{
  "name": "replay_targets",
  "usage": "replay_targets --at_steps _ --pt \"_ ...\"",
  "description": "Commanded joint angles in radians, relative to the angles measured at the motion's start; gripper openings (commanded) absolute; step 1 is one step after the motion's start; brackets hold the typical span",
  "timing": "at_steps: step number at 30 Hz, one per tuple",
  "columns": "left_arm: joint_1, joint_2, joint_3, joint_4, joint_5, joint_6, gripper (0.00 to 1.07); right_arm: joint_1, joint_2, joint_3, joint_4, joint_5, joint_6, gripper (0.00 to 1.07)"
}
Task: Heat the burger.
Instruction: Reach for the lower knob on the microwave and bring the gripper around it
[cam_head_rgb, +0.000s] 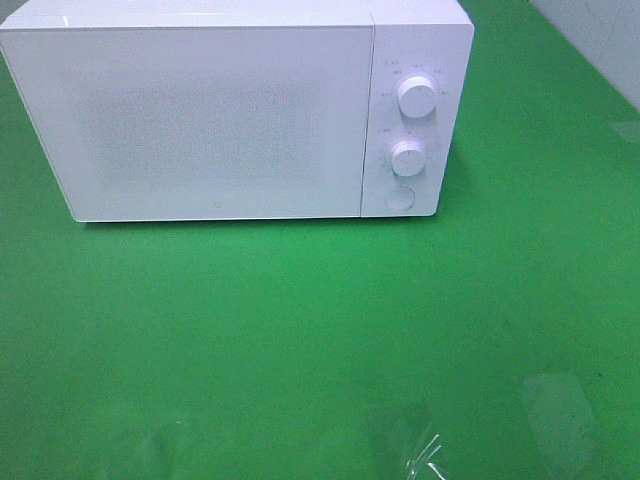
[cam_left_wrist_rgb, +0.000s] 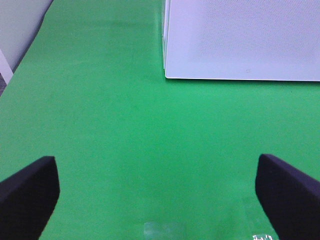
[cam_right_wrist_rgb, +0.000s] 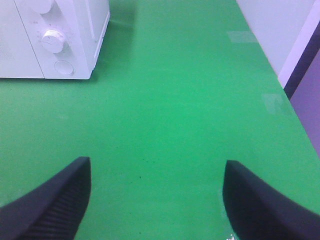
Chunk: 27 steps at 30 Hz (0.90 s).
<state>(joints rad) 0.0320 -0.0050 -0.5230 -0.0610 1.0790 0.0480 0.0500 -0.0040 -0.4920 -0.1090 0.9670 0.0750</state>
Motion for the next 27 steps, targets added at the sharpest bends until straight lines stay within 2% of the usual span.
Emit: replay_targets --at_steps 1,27 --pt "0.001 -0.023 0.003 0.003 -0.010 -0.002 1.00 -0.005 -0.027 0.002 -0.001 -0.007 -0.001 0.69" --pt "0.001 -0.023 0.003 0.003 -0.010 -0.002 1.00 -0.005 -0.027 0.002 -0.001 -0.007 -0.001 0.69"
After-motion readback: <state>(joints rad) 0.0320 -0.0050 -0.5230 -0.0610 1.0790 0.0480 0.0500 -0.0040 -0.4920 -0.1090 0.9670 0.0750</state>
